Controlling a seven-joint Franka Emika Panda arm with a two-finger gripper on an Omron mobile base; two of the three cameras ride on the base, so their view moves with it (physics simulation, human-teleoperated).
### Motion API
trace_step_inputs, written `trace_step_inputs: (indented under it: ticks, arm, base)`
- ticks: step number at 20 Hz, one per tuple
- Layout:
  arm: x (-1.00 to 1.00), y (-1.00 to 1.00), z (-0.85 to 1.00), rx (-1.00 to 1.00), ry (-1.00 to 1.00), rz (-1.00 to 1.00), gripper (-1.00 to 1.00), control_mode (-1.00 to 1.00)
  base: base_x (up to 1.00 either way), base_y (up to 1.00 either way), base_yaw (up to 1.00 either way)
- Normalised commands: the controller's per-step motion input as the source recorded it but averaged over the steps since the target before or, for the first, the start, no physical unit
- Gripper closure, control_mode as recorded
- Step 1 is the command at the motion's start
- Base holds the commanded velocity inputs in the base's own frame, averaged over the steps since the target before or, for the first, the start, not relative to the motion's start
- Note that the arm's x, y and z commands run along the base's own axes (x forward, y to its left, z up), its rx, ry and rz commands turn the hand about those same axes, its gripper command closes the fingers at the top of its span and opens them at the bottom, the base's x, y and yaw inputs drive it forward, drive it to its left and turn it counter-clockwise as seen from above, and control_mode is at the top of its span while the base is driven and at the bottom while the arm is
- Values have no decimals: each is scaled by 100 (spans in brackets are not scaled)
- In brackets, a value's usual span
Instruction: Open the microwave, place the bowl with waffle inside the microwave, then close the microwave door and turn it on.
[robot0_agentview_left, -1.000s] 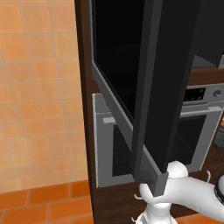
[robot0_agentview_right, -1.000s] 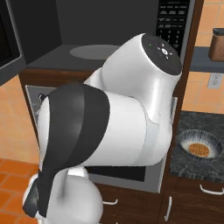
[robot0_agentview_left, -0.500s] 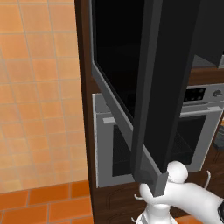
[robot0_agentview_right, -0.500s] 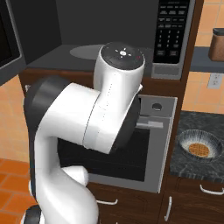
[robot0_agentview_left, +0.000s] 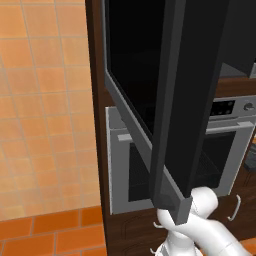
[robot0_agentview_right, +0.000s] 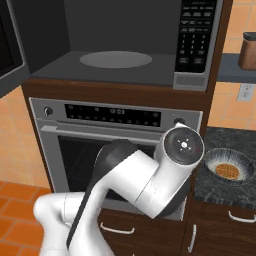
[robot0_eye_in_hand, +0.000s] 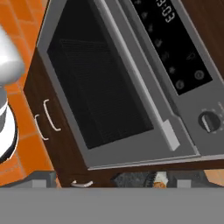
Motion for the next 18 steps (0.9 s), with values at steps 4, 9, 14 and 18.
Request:
trace_step_inputs:
  ticks: [4,9,14,18]
  arm:
    - [55,-84,-41,-3,-1,-1,-100,-100]
    - [57,-90,-28,0,0,0,-100,-100]
    - [66,-84,-44,-7,0,0,-100,-100]
    - [63,-66,-54,-11,7,5,-100,-100]
  base:
    - [0,0,0]
    - [0,0,0]
    - [0,0,0]
    - [0,0,0]
